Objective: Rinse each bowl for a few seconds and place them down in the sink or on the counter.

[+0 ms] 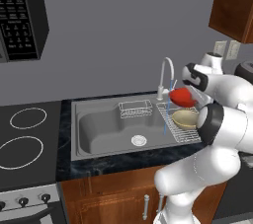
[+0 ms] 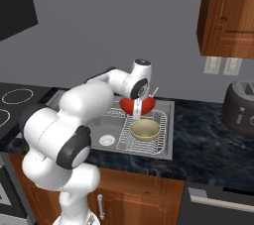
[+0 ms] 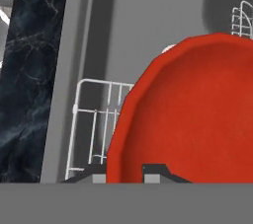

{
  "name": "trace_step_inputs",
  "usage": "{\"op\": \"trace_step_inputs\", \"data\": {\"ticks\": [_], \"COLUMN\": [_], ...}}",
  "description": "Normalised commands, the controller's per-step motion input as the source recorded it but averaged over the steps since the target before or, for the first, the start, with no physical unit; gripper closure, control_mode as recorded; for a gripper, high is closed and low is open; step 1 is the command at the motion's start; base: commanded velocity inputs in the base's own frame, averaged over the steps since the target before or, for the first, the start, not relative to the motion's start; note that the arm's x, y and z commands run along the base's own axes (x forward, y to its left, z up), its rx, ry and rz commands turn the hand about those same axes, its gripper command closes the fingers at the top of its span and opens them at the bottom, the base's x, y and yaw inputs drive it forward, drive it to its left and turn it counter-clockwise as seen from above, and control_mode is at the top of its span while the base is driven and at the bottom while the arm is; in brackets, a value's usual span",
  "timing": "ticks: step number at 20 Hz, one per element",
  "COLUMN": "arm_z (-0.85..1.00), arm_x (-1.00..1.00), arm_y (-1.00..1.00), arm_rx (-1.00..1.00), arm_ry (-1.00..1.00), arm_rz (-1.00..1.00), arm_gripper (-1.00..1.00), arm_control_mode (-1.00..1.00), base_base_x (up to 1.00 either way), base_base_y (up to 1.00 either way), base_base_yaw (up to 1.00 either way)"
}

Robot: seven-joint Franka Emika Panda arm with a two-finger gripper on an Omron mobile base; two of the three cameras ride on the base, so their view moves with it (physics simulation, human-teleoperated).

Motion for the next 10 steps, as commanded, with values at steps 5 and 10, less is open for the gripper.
{"op": "trace_step_inputs", "data": {"ticks": [5, 10], "arm_z": [-0.13, -0.12], "arm_x": [0.32, 0.33], "arm_y": [0.07, 0.02], "arm_rx": [0.03, 0.03], "arm_ry": [0.00, 0.00], "arm_rz": [0.00, 0.00], "arm_gripper": [1.00, 1.00], "arm_control_mode": [-1.00, -1.00], "base_base_x": [0.00, 0.00], "base_base_y": [0.00, 0.00], "base_base_yaw": [0.00, 0.00]}}
